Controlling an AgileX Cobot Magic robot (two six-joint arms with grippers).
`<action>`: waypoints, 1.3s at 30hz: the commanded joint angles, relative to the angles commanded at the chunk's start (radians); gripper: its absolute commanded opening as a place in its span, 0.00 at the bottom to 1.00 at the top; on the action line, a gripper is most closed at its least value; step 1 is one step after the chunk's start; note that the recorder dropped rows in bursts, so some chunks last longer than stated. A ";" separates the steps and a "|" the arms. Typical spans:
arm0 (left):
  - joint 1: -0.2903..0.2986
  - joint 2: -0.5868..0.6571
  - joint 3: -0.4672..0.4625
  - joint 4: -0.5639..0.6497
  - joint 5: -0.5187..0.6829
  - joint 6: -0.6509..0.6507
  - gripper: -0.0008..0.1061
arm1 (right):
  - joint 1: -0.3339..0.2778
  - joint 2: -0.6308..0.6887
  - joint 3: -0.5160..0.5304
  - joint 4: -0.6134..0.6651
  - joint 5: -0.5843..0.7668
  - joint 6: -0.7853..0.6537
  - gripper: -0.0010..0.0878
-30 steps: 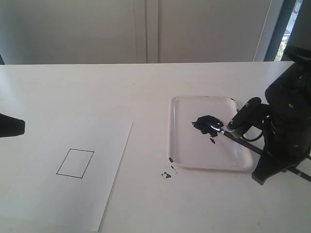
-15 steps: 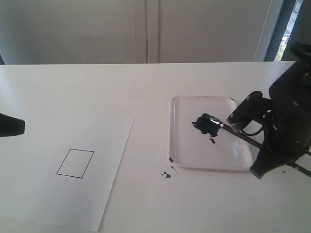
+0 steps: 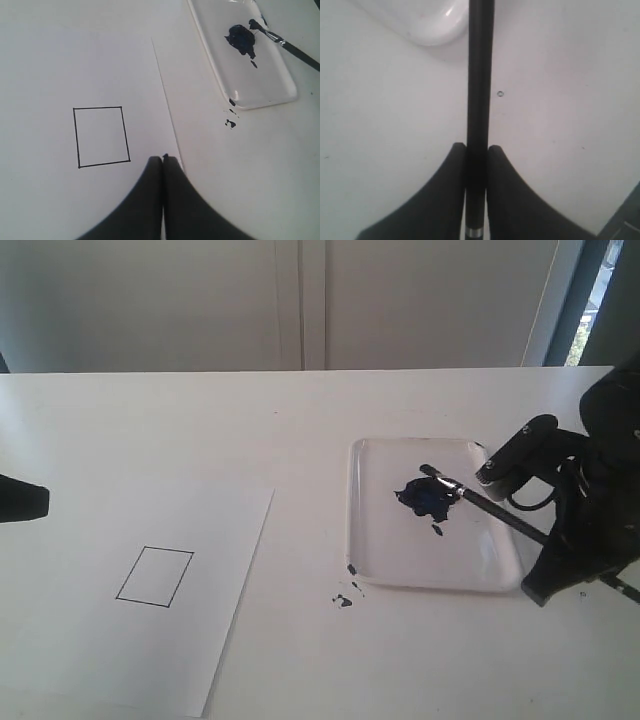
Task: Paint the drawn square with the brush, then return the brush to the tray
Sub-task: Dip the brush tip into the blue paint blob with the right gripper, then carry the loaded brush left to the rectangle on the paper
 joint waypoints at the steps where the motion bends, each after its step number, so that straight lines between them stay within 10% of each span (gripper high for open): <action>1: 0.000 0.000 0.000 0.005 0.000 0.000 0.01 | 0.000 0.000 0.000 0.010 0.005 -0.011 0.01; 29: 0.000 0.000 0.000 0.015 -0.016 0.005 0.01 | 0.000 0.030 0.000 -0.135 0.013 0.110 0.01; 39: 0.000 0.000 0.000 -0.016 -0.072 0.079 0.01 | 0.031 -0.065 0.000 0.079 -0.016 -0.083 0.01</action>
